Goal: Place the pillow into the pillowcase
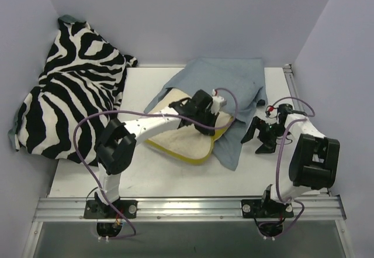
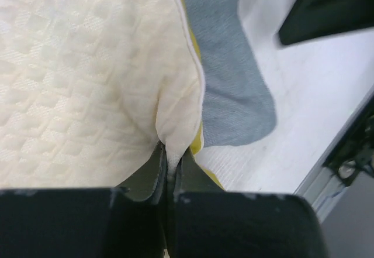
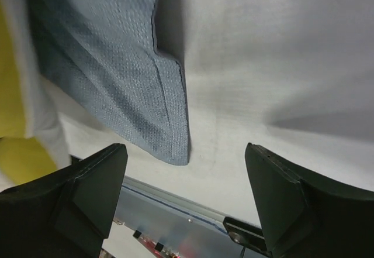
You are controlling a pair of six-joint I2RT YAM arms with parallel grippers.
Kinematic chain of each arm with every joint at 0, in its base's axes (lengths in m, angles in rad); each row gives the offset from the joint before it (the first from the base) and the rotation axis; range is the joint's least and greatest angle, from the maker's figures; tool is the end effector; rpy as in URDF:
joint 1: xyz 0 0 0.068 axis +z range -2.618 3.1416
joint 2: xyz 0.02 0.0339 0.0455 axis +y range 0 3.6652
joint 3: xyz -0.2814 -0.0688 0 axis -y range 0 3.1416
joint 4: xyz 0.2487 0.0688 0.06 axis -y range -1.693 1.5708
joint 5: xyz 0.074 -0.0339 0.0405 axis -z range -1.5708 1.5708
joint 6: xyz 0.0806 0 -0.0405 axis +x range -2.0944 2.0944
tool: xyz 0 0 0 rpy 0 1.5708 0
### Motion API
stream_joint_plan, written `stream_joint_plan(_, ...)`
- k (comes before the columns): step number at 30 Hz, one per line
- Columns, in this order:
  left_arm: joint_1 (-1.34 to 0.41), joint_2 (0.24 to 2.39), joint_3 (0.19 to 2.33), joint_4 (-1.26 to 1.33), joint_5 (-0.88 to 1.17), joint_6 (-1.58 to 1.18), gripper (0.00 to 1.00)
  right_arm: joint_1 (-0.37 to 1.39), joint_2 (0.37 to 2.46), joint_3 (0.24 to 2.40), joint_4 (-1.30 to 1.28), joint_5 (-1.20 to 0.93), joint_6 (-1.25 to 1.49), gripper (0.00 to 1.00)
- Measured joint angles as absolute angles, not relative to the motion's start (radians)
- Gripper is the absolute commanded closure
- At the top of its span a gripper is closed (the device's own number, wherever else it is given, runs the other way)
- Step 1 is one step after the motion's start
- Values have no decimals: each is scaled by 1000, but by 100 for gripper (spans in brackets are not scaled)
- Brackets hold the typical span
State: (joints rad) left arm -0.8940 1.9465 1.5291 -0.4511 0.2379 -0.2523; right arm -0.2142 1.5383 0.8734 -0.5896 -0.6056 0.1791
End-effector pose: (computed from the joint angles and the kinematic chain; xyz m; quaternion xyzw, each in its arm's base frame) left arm 0.2816 -0.3809 0.2130 0.3328 0.8719 -0.2788 0.2265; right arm 0.2904 -0.0162 0.1552 0.1381 0.9336 0.2918 0.1555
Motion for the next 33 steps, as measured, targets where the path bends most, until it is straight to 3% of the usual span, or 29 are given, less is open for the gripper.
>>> stream_joint_plan(6,-848,1950,1643,-406,339,-291,100,-109,1654,881,-443,-584,276,15)
stream_joint_plan(8,-844,1957,1658,-392,371,-318,100,-81,1680,907,-432,-585,313,23)
stream_joint_plan(9,-844,1964,1668,-392,384,-332,100,-68,1697,921,-422,-587,328,35)
stream_joint_plan(10,-840,1975,1677,-390,394,-343,100,-56,1715,935,-414,-591,340,69)
stream_joint_plan(12,-830,1996,1694,-390,403,-363,100,-39,1748,944,-366,-593,349,100)
stream_joint_plan(18,-793,2071,1822,-405,361,-405,100,-5,1738,943,-358,-720,294,100)
stream_joint_plan(24,-768,2126,2054,-403,189,-406,100,76,1330,987,-565,-880,31,100)
stream_joint_plan(27,-778,2127,2110,-384,95,-394,100,84,1227,1055,-707,-953,-93,100)
stream_joint_plan(33,-876,2165,2032,-299,-83,-359,100,61,1280,1092,-919,-1044,-287,100)
